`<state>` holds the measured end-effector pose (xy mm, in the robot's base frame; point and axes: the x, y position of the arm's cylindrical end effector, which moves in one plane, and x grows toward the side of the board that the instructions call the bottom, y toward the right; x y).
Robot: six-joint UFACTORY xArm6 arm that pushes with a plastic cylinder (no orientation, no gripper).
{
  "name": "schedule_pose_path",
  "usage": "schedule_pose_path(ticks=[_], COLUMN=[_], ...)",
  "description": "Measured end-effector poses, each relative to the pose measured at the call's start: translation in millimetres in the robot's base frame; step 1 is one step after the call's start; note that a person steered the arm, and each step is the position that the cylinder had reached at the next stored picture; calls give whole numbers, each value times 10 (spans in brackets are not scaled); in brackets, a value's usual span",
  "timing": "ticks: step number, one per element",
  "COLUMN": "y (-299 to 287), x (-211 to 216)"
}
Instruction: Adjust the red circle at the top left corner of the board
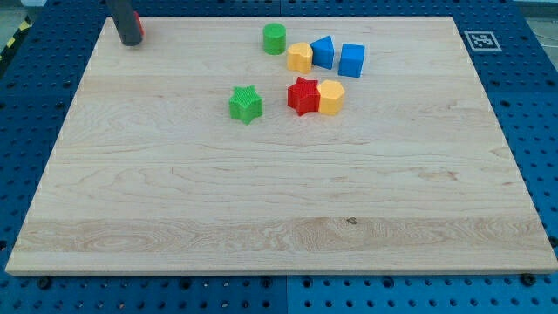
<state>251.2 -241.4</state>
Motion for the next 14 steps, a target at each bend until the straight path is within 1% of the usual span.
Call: schedule_pose_path(ticks=[1, 2, 3, 4, 5, 8, 9, 10, 12, 14], y=[86, 345, 506, 523, 501, -87, -164, -113, 56, 422], x=[129, 252, 252, 165, 48, -8, -123, -115, 90, 142])
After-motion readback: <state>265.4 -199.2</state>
